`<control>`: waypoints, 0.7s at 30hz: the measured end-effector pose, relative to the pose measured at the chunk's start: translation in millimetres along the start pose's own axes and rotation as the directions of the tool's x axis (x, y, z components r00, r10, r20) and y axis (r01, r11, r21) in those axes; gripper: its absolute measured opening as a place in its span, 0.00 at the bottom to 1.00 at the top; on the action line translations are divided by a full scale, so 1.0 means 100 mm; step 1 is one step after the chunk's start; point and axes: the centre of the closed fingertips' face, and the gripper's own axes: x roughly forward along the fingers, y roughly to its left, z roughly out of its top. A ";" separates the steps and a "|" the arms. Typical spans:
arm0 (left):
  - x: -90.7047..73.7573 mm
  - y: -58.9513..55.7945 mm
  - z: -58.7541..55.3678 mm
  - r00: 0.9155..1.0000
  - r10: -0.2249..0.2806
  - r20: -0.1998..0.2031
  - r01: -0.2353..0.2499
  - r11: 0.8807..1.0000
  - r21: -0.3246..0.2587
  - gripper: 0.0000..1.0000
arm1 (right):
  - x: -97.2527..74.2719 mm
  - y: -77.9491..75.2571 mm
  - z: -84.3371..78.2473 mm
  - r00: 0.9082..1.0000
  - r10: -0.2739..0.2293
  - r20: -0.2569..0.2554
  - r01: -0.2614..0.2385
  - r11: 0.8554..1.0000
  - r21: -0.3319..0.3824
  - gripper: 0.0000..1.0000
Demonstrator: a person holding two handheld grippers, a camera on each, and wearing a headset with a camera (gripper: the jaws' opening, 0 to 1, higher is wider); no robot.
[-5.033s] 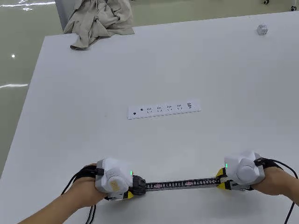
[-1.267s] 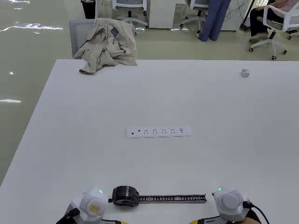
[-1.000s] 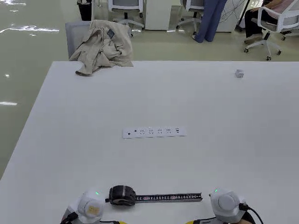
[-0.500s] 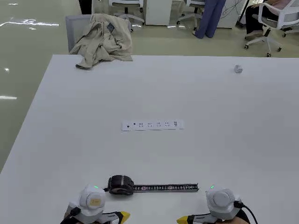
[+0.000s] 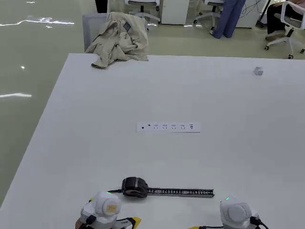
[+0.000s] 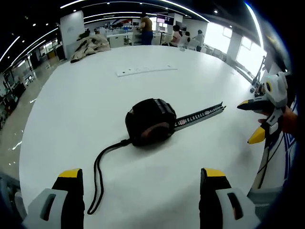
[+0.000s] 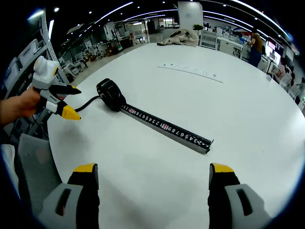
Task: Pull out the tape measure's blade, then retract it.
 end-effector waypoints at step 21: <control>-0.20 -0.08 -0.06 0.998 0.051 0.025 -0.048 0.992 -0.116 1.00 | -0.18 0.23 0.08 0.999 -0.036 0.012 0.036 0.999 0.016 0.99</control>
